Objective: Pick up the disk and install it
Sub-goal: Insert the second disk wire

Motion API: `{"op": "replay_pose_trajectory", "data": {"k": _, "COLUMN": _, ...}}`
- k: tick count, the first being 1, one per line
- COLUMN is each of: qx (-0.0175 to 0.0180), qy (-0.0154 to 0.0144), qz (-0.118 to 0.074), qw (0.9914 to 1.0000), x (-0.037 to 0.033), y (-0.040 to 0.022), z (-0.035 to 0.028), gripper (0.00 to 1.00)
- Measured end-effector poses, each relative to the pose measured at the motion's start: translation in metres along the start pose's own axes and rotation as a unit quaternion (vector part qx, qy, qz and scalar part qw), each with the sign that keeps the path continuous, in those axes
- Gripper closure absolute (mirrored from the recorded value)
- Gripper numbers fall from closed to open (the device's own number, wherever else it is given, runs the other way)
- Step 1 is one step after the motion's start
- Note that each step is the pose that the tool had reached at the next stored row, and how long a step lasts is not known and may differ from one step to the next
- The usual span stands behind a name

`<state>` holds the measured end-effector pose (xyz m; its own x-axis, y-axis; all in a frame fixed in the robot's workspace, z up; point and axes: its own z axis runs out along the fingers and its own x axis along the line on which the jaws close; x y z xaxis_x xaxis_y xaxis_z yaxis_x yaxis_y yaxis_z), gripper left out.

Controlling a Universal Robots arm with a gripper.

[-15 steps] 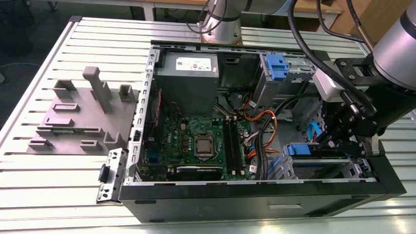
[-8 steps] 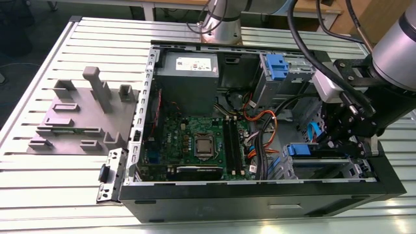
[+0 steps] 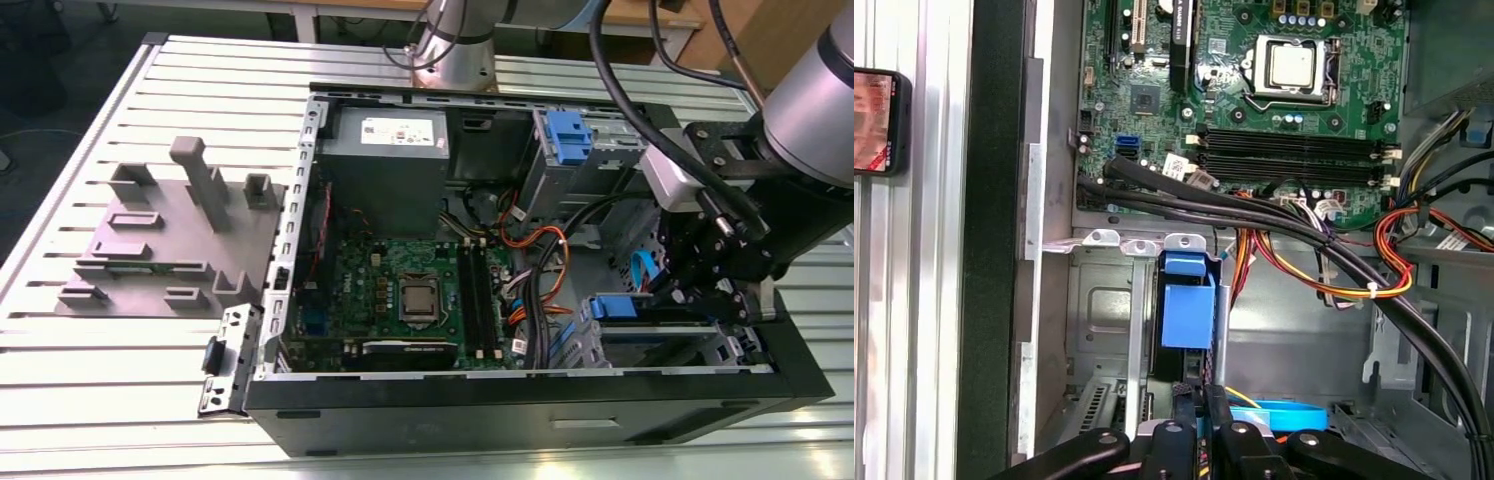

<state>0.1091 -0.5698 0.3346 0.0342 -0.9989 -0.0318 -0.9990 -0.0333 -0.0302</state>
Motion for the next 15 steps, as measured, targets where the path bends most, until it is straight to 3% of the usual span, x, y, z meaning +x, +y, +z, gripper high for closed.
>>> {"op": "replay_pose_trajectory", "data": {"k": 9, "qx": 0.0002, "qy": -0.007, "qz": 0.0, "qw": 0.99998, "x": 0.0001, "y": 0.0, "z": -0.001, "gripper": 0.84}}
{"op": "replay_pose_trajectory", "data": {"k": 15, "qx": 0.0003, "qy": -0.0075, "qz": 0.0, "qw": 0.99997, "x": 0.001, "y": 0.0, "z": -0.0009, "gripper": 0.84}}
